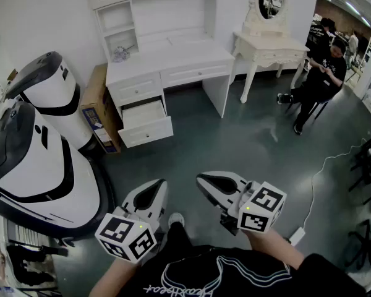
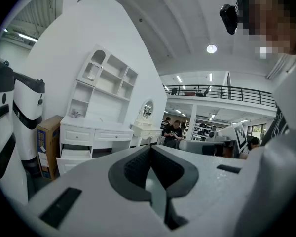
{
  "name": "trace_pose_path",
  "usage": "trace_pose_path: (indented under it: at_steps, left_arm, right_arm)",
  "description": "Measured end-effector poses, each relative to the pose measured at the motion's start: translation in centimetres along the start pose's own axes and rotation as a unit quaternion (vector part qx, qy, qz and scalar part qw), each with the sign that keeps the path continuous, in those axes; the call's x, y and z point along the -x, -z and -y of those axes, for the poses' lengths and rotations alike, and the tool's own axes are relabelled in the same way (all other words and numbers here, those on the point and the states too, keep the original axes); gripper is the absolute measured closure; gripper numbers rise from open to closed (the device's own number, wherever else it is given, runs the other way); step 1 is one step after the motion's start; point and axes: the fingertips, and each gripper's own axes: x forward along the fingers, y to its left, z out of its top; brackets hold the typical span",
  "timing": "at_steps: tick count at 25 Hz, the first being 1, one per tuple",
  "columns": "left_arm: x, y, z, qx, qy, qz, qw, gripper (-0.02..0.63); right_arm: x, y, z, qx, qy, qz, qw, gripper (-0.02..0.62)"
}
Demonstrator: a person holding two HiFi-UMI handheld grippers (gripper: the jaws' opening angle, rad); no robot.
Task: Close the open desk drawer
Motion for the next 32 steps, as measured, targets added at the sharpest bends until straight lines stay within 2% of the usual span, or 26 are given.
trace_pose_path:
  at_steps: [8, 16, 21, 32]
  left_arm:
    - [-0.5, -0.2, -1.8, 0.002, 0.001, 0.004, 1.0000, 0.603]
    - [-2.8, -0.2, -5.8, 0.020, -0.002, -0.010, 0.9998, 0.603]
    - [-6.4, 0.6, -10.3, 0.045, -0.006, -0.033, 0.9984, 0.603]
    - [-15.7, 3.2, -22.4, 0.097, 0.001, -0.087, 0.9914, 0.603]
  right_arm:
    - [-2.1, 0.3, 0.7, 0.001, -0.001, -0.005, 1.000, 0.589]
    - [-5.6, 0.9, 4.2, -0.059, 0.000, -0.011, 0.998, 0.589]
    - [-9.2, 1.3, 8.1, -0.079, 0.010, -0.016, 0.997, 0.589]
    - [-18.3, 4.3, 19.5, -0.135, 0.060, -0.068, 0.987, 0.589]
